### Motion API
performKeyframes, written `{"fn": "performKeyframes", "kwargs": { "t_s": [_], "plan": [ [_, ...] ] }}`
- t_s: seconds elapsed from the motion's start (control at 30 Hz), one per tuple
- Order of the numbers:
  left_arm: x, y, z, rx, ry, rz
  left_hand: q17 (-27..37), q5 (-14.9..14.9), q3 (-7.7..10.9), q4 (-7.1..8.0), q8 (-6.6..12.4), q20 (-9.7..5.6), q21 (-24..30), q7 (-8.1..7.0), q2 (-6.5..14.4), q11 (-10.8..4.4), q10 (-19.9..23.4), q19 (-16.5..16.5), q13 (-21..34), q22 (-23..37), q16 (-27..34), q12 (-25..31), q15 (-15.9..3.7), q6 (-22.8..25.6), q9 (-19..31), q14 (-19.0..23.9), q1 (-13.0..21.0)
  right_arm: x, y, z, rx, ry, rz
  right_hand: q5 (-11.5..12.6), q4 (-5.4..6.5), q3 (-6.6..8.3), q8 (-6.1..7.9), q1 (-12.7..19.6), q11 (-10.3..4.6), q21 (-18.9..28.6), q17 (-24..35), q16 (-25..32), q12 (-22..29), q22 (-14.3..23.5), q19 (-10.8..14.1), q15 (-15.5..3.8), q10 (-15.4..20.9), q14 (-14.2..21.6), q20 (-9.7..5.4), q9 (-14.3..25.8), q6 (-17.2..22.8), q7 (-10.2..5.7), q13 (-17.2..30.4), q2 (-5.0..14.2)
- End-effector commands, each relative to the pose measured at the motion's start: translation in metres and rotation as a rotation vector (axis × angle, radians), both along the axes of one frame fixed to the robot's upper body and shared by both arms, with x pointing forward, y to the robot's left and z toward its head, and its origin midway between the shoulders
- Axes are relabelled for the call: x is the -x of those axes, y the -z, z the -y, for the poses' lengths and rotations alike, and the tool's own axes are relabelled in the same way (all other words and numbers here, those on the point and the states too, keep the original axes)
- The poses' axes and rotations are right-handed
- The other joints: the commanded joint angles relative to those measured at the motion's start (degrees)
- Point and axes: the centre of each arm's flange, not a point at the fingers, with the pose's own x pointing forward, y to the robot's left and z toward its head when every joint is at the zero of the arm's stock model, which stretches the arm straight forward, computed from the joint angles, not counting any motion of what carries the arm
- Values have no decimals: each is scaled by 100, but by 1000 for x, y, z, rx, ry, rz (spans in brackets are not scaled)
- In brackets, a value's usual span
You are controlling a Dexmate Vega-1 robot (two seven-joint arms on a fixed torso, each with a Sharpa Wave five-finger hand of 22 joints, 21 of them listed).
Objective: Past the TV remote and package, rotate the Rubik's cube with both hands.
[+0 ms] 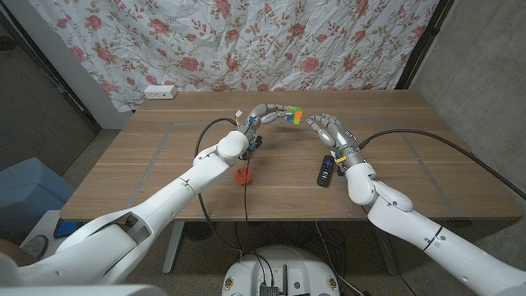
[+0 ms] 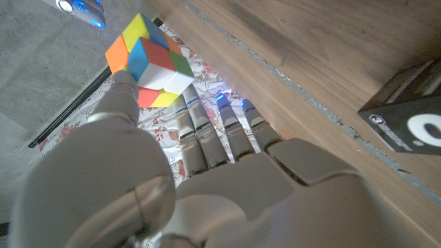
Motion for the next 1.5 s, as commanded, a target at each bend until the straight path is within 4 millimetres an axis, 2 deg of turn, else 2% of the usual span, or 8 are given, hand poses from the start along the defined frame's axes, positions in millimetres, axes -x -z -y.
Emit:
{"fn": "performKeyframes", "kwargs": {
  "t_s": [0.03,0.33,0.63,0.87,1.1,1.37,1.5],
  "plan": [
    [3,-15,-4,-147,-38,34,2,40,53,14,36,23,-16,111,79,-115,65,-11,11,33,-9,-9,-401,109,51,-15,38,-8,-5,13,-86,-37,4,-22,-19,31,55,27,4,20,4,49,43,13,124,5,127,92,-14,13,1,-5,25,147],
    [3,-28,-8,-278,-54,60,4,41,59,15,25,20,-12,99,88,-114,29,-17,16,33,-15,-8,-400,75,51,-43,44,-13,-8,23,-176,-79,-4,-19,-35,52,98,39,-13,18,-21,72,96,12,201,35,389,229,0,12,39,-20,25,132],
    [3,-37,-10,-374,-69,82,2,40,56,7,22,7,-10,55,69,-156,13,-19,15,33,-11,-7,-419,61,50,-32,48,-22,-6,31,-313,-175,-13,-17,-43,66,106,44,53,24,-39,74,85,12,265,15,444,285,-11,11,47,-6,24,124],
    [5,-40,-7,-479,-106,131,3,39,54,8,21,12,-8,54,65,-162,-4,-19,17,33,-8,-6,-419,51,49,-27,49,-30,-7,39,-402,-233,-18,-16,-51,73,99,50,47,22,-50,71,76,11,287,-3,465,312,-20,10,28,-1,24,115],
    [4,-38,-4,-560,-125,158,5,37,50,15,21,17,-7,53,65,-152,-16,-21,17,32,-3,-6,-423,42,48,-18,40,-33,-3,47,-462,-238,-22,-14,-59,85,57,47,62,15,-74,62,28,10,336,-113,442,366,-86,9,-133,17,22,100],
    [0,-37,-4,-633,-150,186,6,36,49,17,26,12,-8,40,65,-153,-17,-30,15,32,2,-1,-445,48,47,-7,37,-40,-1,50,-520,-271,-46,-11,-70,95,11,38,-36,-17,-113,46,-12,10,328,-215,447,442,-147,8,-434,53,17,72],
    [-5,-36,-3,-656,-146,181,5,36,48,15,28,3,-6,30,60,-157,-18,-26,12,32,3,-1,-451,49,46,-2,37,-44,-1,51,-549,-281,-50,-13,-65,89,10,23,-41,-33,-120,46,-14,10,297,-197,468,468,-160,8,-497,77,16,63]
  ]
}}
